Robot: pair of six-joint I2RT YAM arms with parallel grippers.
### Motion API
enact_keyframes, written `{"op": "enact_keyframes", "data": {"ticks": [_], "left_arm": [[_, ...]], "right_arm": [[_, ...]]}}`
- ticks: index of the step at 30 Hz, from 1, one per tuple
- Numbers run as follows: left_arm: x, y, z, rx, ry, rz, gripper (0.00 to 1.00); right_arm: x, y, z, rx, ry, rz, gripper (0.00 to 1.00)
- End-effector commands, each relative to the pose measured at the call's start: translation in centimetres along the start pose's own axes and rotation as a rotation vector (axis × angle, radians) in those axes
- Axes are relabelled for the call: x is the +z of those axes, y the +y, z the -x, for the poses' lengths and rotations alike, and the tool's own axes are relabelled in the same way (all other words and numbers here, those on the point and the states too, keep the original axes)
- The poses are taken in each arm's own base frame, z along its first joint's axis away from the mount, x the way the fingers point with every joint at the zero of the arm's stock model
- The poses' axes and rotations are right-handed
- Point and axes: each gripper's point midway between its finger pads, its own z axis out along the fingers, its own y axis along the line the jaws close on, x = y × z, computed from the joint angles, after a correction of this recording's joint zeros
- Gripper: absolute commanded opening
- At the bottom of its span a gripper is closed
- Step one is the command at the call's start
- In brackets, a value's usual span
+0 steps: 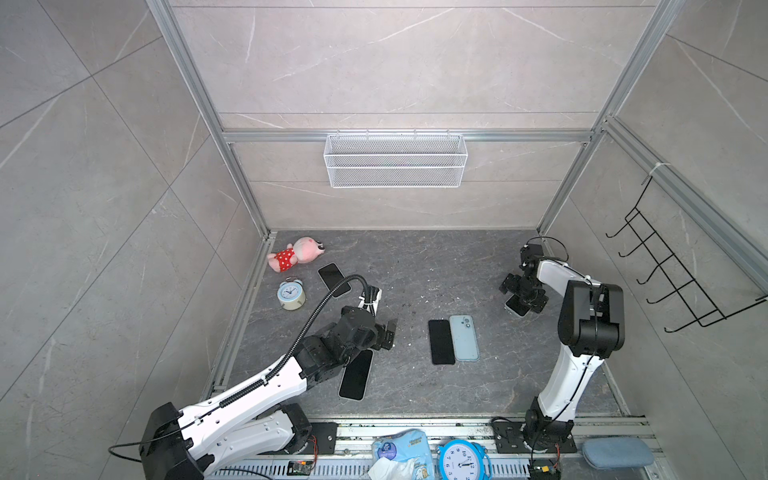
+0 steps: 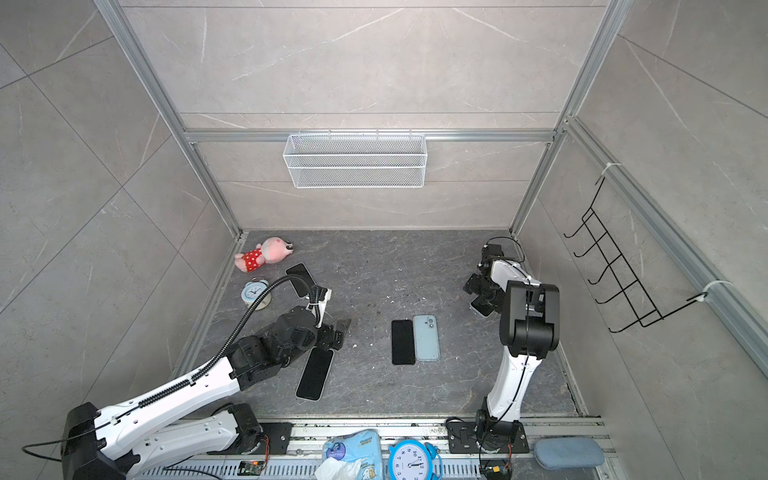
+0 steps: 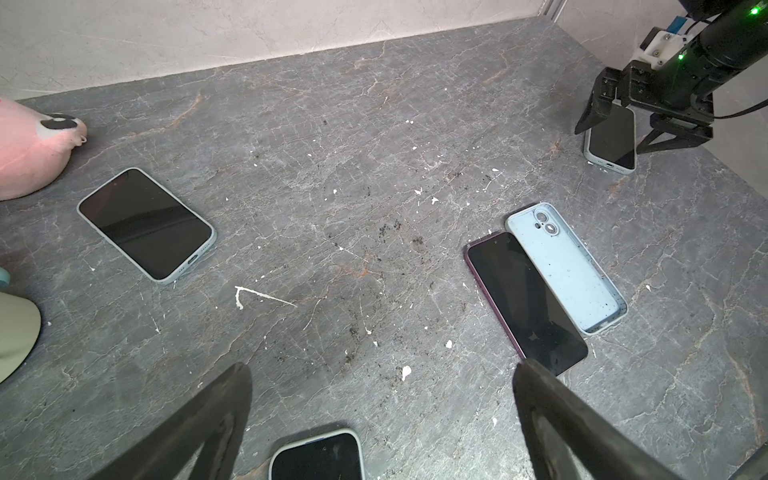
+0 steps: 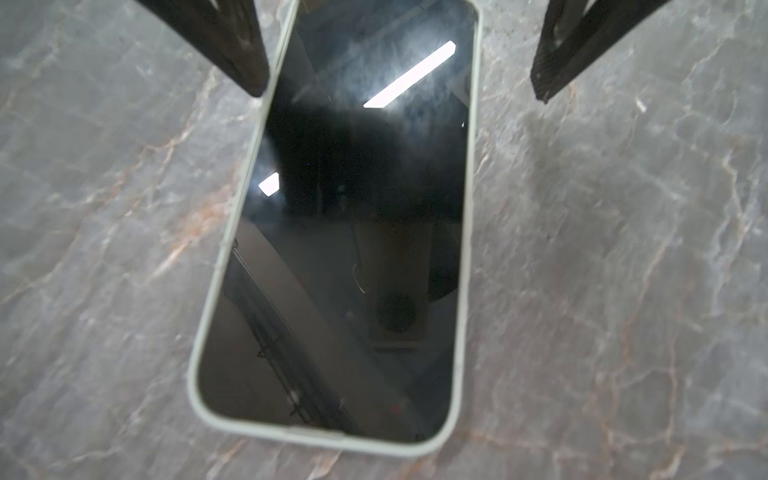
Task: Take the phone out of the phone case
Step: 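Grasp the black phone with the right gripper and lift it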
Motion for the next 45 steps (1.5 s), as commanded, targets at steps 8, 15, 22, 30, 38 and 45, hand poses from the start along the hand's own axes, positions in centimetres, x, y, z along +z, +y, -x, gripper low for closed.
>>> {"op": "enact_keyframes", "data": {"ticks": [8,15,22,30,38,45], "left_arm": [[-0.5,-0.2,0.8,-0.004,-0.021,-0.019,1.0],[-1.0,-0.6,1.1,-0.035,-0.014,-0.044,0.99],[-0.5,-2.1,1.3,-0.068,-0.002,-0.112,0.99],[1.3,-4.5,1.5,-0.129,0.022,-0.199,0.99],[3.2,-6.2,2.5,-0.189,0.022,-0.243,0.99],[6.5,-6.8,4.6,-0.35,0.036,-0.323,0.99]], "right_arm": [[2.8,-0.9,-0.2,0.014,0.071,-0.019,0.98],[2.6,-0.3,-0.4,0.007,0.075,0.023,0.85],[1.3,0.0,-0.4,-0.008,0.043,0.068,0.63],[-1.0,1.8,-1.0,-0.062,-0.001,0.156,0.44],[-4.1,6.0,-3.5,-0.221,-0.048,0.23,0.29],[-7.7,11.5,-8.4,-0.47,-0.088,0.39,0.25]]}}
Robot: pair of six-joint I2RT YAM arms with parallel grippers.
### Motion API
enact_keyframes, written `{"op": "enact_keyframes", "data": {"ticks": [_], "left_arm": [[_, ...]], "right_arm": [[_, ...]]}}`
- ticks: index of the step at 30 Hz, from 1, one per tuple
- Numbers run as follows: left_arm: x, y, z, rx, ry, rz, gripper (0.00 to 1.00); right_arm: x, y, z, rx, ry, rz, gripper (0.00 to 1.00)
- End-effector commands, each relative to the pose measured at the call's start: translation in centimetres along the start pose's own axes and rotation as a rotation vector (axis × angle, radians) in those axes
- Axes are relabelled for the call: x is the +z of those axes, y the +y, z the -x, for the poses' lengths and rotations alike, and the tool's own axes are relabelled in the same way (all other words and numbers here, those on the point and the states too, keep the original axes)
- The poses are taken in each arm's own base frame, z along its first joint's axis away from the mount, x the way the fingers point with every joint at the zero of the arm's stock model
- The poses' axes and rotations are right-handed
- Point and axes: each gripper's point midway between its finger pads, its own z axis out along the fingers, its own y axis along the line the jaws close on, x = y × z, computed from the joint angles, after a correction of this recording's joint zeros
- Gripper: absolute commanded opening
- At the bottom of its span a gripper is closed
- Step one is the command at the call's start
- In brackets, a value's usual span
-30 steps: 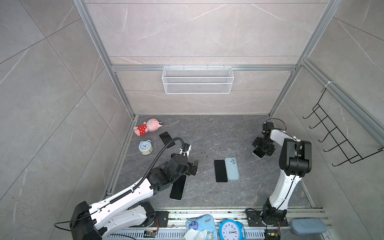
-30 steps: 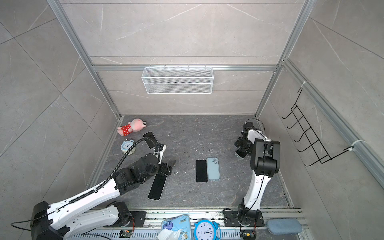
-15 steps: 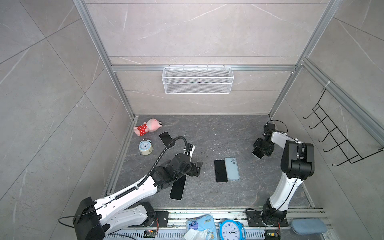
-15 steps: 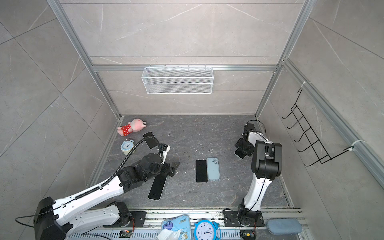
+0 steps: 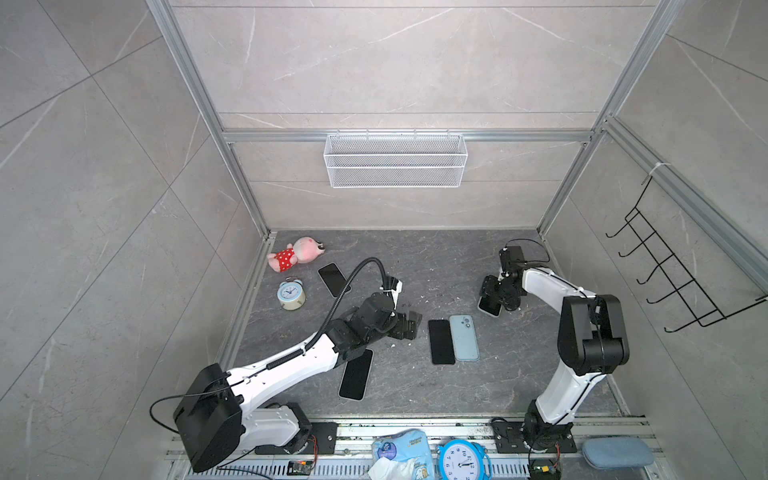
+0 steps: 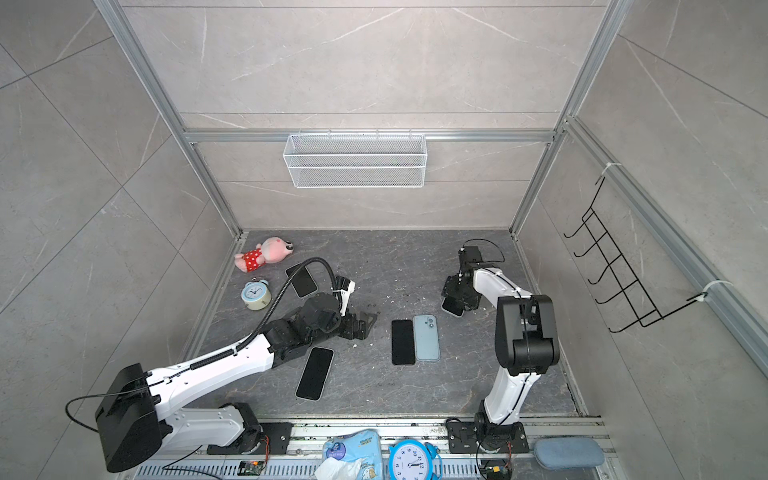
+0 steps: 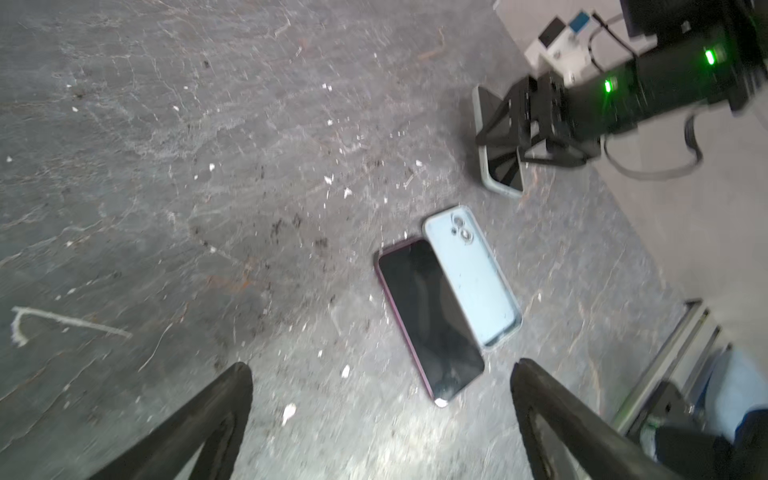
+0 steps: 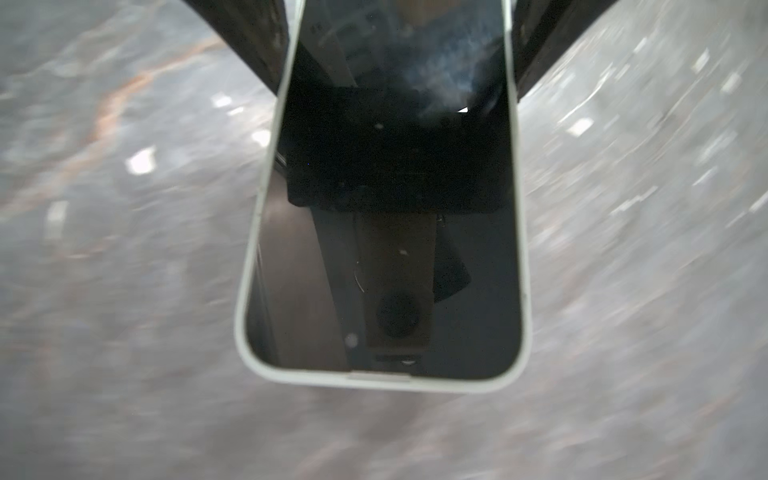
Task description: Take the phone out of the phone case
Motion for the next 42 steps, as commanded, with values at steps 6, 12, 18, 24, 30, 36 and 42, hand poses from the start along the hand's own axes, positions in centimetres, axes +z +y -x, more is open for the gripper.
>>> {"op": "enact_keyframes", "data": {"ticks": [6,12,18,24,30,36,42], "left_arm": [[2.9,-1.5,5.5,-0.258,-0.06,-0.24,0.97],[5.1,-1.4,6.6,-0.312,-0.035,-0.352,0.9],[6.5,-1.2,6.2,-0.327,-0.015,-0.4,0.84],[7.7,-0.3,5.4,-0.375,0.001,-0.415,0.69],[8.5,-0.1,4.8,-0.396,0.03,-0.427,0.55],[8.6,0.1,4.7,-0.415,0.021,-0.434,0.19],[7.2,0.3,5.6,-0.465,-0.035,-0.461,0.0]], "right_arm": [[-5.0,9.4,-2.6,-0.34,-0.127,0.273,0.2],[-7.6,15.0,-6.5,-0.577,-0.18,0.425,0.2],[-8.5,17.9,-9.1,-0.718,-0.178,0.478,0.18],[-9.5,19.2,-9.9,-0.749,-0.178,0.52,0.18],[-10.1,20.1,-10.7,-0.774,-0.157,0.568,0.16],[-10.5,20.3,-10.9,-0.781,-0.158,0.577,0.14],[-11.7,20.1,-10.0,-0.702,-0.198,0.566,0.29]]}}
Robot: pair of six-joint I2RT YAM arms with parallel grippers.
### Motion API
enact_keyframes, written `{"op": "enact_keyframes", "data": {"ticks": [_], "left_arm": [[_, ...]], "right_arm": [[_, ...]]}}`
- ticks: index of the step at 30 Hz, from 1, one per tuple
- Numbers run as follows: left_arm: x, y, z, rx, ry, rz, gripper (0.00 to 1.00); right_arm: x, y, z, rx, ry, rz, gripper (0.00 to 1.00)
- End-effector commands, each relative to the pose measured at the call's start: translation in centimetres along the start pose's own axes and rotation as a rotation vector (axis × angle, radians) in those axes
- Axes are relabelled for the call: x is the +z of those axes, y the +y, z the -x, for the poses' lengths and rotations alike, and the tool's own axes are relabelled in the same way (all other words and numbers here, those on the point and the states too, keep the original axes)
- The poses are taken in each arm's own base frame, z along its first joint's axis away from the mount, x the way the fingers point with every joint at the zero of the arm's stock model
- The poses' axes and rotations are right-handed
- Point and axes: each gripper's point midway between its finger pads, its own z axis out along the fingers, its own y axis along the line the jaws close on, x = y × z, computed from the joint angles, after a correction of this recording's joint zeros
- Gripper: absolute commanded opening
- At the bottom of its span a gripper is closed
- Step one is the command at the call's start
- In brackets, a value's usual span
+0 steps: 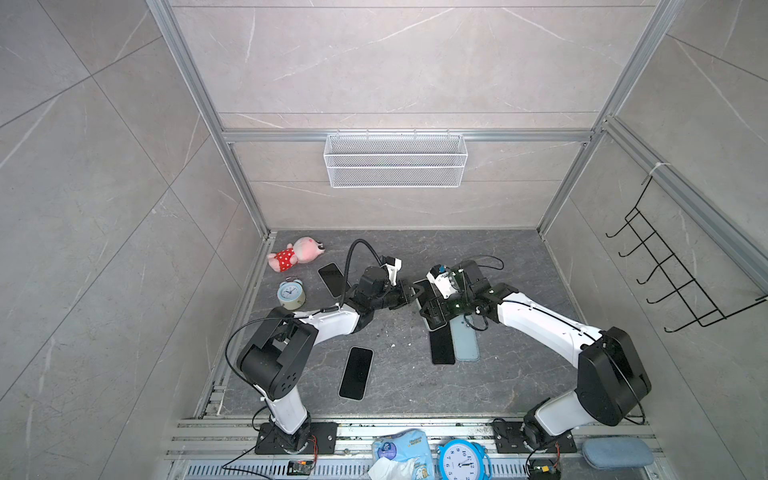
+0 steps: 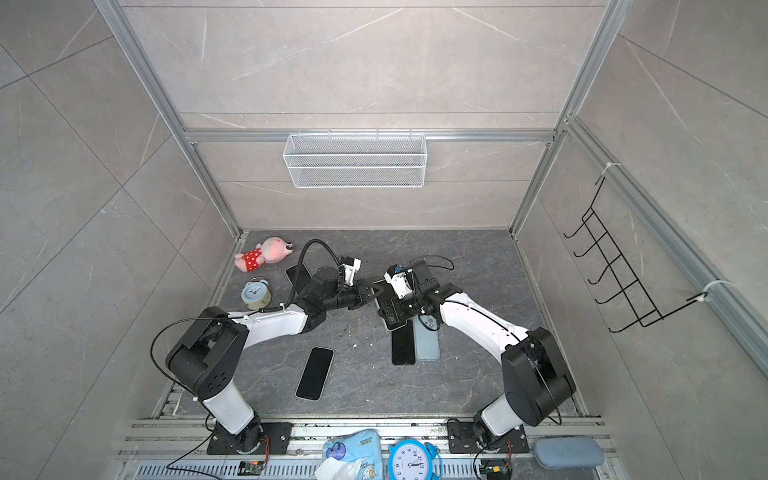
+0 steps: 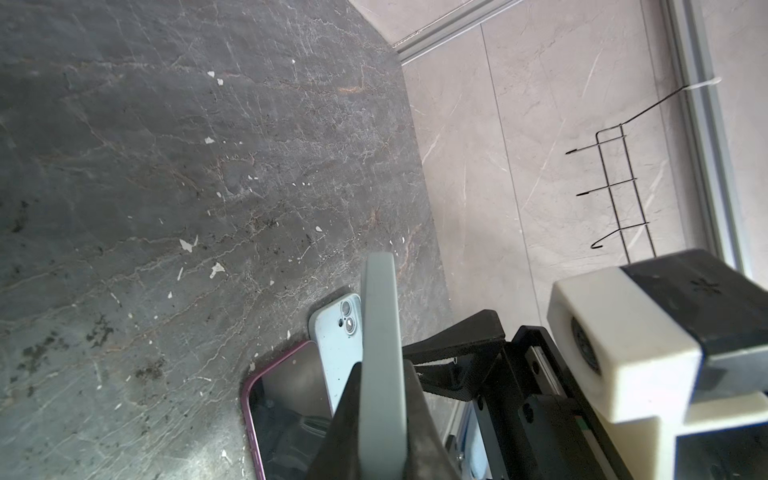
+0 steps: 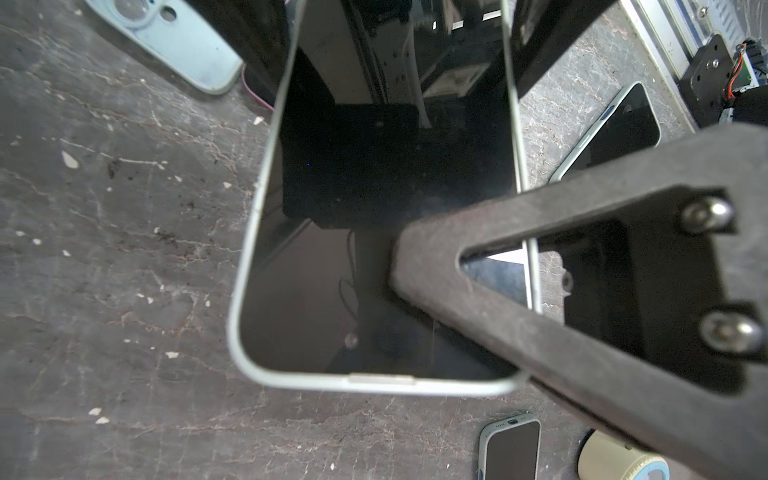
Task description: Take the phone out of the phone case
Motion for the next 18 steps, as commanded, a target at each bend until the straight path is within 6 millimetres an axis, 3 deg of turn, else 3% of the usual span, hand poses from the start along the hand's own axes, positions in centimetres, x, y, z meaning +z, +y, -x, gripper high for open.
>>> {"op": "enact_keyframes", "data": {"ticks": [1,4,9,13,18], "left_arm": [[-1.8,-1.3,1.6,-0.004,-0.089,-0.044,0.0],[-4.3,-1.4,3.7,-0.04,-0.23,-0.015,0.0],[-10.7,-2.2,7.7,-0.192,-0.619,-0.07,0.0],[-14.6,-3.4,9.0,-0.351,-0.818,-0.2,0.0],[-16.3,-4.8,8.4,-0.48,-0.905,-0.288,0.0]], "right_arm": [[-3.5,1.0,3.7,0.057,-0.164,-0.008,0.42],[-6.5,0.6,4.1,0.235,-0.261,-0.049,0.63],[-11.7,1.0,3.7,0.588,-0.498,0.048,0.81],[-12.4,2.3,4.0,0.74,-0.612,0.253,0.81],[-11.1,3.9,4.8,0.806,-0.644,0.462,0.75]]}}
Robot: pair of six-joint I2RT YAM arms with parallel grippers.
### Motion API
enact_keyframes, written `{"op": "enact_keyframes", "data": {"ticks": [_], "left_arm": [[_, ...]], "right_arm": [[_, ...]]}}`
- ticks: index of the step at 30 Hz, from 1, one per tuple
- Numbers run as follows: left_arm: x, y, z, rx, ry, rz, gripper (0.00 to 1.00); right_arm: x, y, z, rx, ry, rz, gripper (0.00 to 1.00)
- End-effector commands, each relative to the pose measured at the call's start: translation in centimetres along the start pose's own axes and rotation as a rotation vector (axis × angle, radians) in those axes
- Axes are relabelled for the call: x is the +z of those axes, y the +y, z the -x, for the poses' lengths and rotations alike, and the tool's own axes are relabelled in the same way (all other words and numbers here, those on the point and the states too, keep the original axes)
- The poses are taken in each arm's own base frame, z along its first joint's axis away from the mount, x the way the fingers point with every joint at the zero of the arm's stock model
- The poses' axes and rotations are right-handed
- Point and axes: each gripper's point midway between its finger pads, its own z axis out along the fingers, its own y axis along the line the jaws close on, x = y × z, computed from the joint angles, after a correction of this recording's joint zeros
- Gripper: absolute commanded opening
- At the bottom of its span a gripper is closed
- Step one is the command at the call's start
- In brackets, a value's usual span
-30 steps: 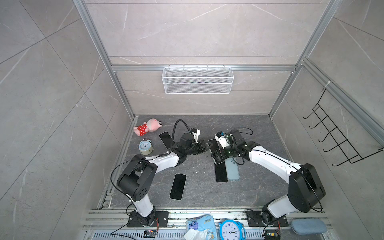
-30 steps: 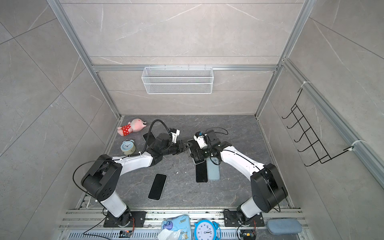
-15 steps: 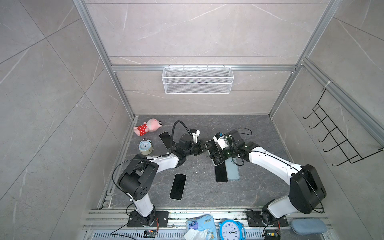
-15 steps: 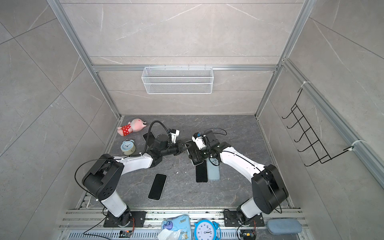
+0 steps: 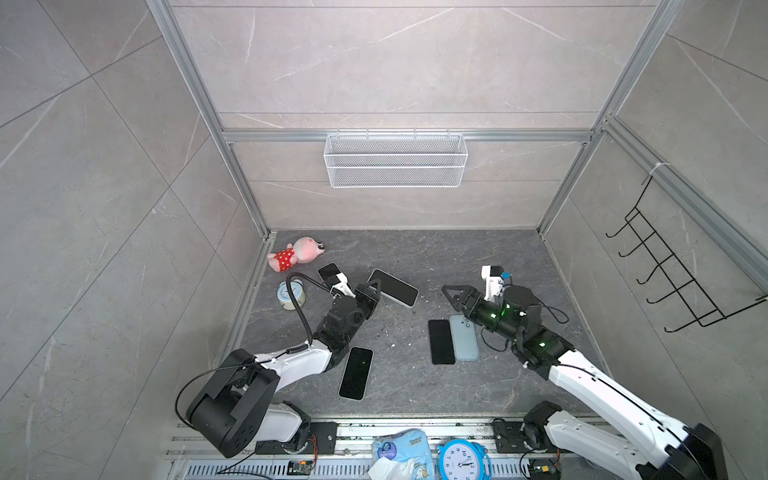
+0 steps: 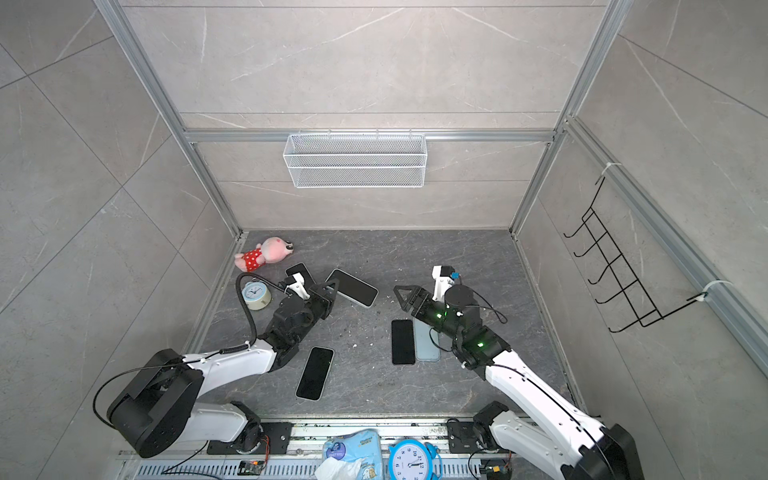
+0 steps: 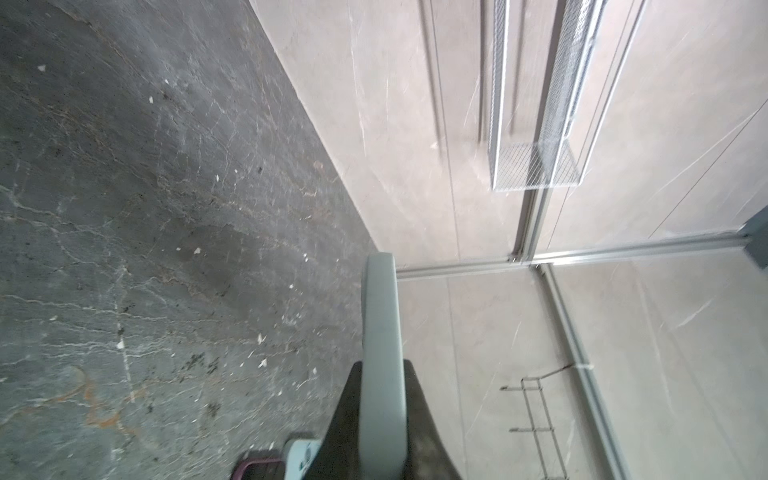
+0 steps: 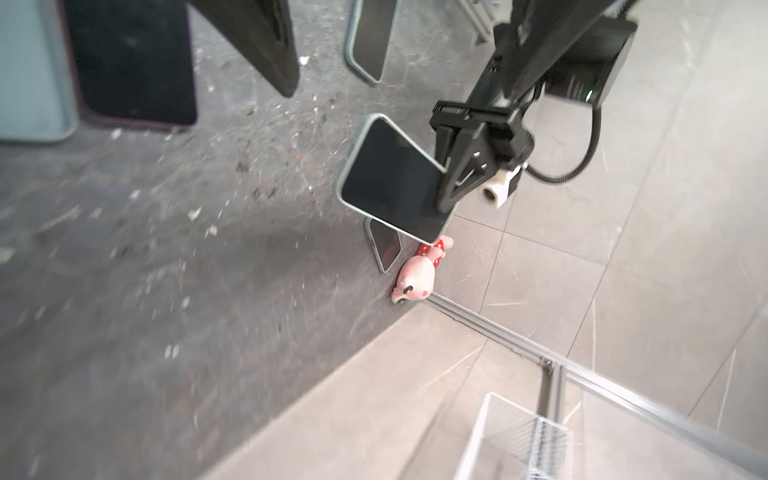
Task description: Take the phone out of the phone case
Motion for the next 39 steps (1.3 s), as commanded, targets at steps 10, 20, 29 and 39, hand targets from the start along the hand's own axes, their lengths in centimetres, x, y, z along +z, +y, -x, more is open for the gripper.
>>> {"op": "enact_keyframes", "data": {"ticks": [10,20,29,39], "left_arm": [[-3.1,-9.6,0.7,-0.287,-0.132,-0.326,0.0],[-2.9,-10.0,-0.4,-0.282,-0.115,-0.33,0.0],[-3.0,-10.2,-0.4,-0.272,-0.119,-0.328,0.0],[-2.7,-10.1,-0.8,-0.272,-0.105,-0.315,0.0]], "right_arm": [[1.2,5.0,-0.6,0.188,-0.032,0.379,0.67],[1.4,6.5,-2.3,0.182,0.01,0.459,0.44],[1.5,6.5,-3.3,0.173,0.031,0.46,0.31],[1.9,5.4,-4.1,0.176,0.04,0.443,0.05]]}}
